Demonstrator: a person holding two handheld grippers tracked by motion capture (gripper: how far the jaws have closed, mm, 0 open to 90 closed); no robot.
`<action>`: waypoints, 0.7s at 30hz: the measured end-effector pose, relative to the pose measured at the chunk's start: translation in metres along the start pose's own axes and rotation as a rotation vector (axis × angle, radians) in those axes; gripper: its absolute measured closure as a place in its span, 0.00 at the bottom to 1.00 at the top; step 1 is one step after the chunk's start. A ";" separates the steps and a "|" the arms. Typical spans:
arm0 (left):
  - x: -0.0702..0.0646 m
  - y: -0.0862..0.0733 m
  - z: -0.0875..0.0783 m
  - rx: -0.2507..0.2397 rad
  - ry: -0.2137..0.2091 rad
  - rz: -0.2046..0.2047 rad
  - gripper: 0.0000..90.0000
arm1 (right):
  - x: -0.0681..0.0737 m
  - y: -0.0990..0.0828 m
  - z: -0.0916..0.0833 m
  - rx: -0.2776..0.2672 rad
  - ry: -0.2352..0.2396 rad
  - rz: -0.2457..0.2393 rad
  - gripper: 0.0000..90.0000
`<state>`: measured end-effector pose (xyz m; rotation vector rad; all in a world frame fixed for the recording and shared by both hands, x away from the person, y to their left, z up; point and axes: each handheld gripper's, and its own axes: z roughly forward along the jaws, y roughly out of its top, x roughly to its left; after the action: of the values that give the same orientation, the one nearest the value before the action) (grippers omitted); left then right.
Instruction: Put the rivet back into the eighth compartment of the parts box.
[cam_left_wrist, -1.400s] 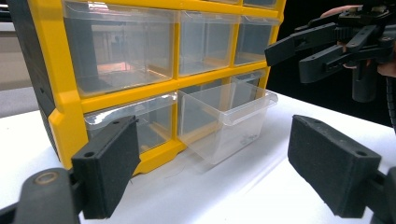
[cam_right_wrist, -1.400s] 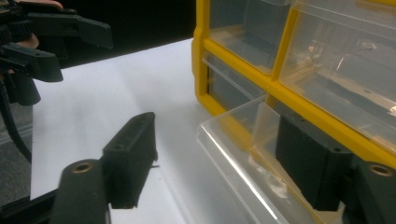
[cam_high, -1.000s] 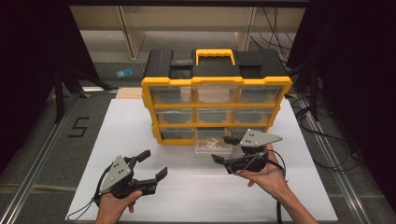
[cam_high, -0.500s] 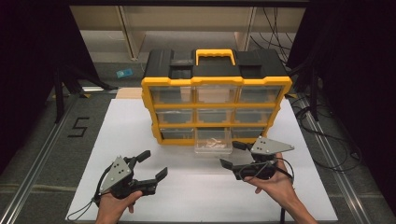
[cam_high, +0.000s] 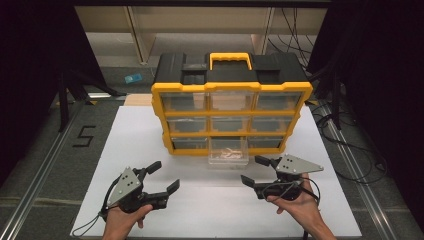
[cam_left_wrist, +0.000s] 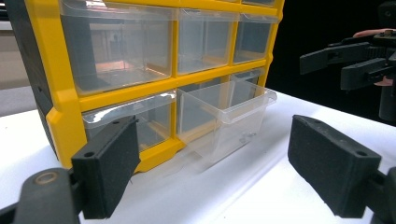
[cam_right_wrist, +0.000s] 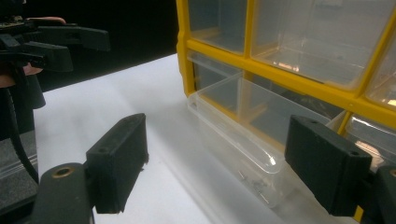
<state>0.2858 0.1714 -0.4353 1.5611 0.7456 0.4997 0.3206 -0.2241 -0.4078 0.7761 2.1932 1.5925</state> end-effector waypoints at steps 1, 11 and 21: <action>0.000 0.000 0.000 0.000 0.000 0.000 0.19 | 0.001 -0.001 -0.001 0.002 0.004 0.014 0.24; 0.000 0.000 0.000 0.004 0.001 0.002 0.19 | 0.004 -0.010 -0.006 -0.026 0.009 0.017 0.24; 0.000 0.000 0.001 0.005 -0.001 0.004 0.19 | 0.003 -0.011 -0.009 -0.038 0.012 0.029 0.23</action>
<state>0.2862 0.1711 -0.4355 1.5675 0.7431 0.5002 0.3105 -0.2320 -0.4154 0.7935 2.1629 1.6517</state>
